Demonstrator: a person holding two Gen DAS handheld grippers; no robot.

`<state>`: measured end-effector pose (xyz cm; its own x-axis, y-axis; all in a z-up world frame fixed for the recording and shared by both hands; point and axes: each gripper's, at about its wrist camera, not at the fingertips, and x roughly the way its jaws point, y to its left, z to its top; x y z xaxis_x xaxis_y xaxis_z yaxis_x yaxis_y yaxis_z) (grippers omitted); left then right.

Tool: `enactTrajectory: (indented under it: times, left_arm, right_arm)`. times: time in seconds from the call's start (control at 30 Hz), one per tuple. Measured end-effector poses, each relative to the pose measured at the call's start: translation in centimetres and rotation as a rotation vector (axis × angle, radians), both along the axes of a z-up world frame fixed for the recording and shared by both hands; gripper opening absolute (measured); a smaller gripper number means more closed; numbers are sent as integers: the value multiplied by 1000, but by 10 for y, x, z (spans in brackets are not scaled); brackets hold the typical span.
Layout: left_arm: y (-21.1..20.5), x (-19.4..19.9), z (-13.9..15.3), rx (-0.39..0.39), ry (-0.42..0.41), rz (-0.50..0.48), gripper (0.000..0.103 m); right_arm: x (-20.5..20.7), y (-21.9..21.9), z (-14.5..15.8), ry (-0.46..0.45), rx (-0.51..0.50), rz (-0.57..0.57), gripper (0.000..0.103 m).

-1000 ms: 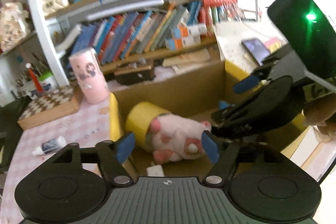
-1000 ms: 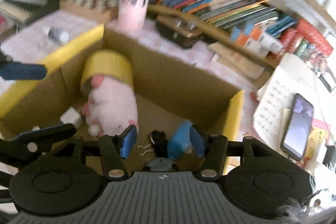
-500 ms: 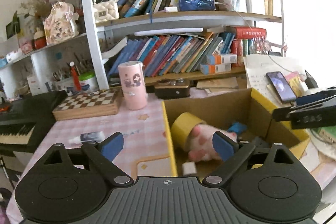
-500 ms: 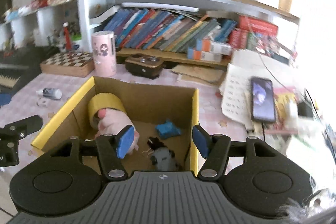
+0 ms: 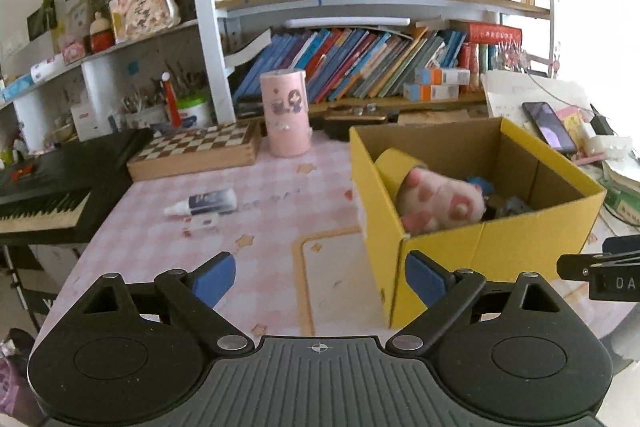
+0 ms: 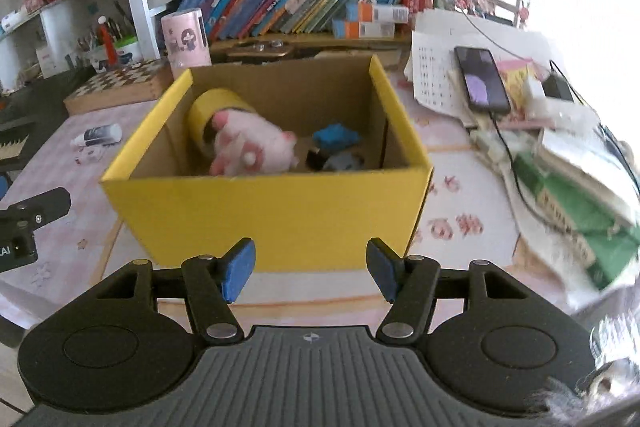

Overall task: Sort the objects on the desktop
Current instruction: 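Withdraw both open grippers up out of the box, then move both open grippers away from the box toward the spray bottle and small box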

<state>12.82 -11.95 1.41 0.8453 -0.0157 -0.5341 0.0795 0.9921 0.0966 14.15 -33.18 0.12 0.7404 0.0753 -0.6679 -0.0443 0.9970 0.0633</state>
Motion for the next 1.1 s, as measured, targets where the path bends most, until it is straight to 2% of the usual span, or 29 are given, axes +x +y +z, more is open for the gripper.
enactTrajectory:
  times: [0.3, 0.8, 1.1]
  left_arm:
    - [39, -25, -6, 5, 28, -57, 94]
    - [112, -60, -11, -1, 49, -83, 94]
    - [149, -77, -10, 3, 36, -67, 94]
  right_arm:
    - [-36, 59, 3, -38, -11, -62, 59]
    - [-79, 146, -4, 4, -6, 25, 59]
    - [-96, 186, -5, -7, 8, 53, 58]
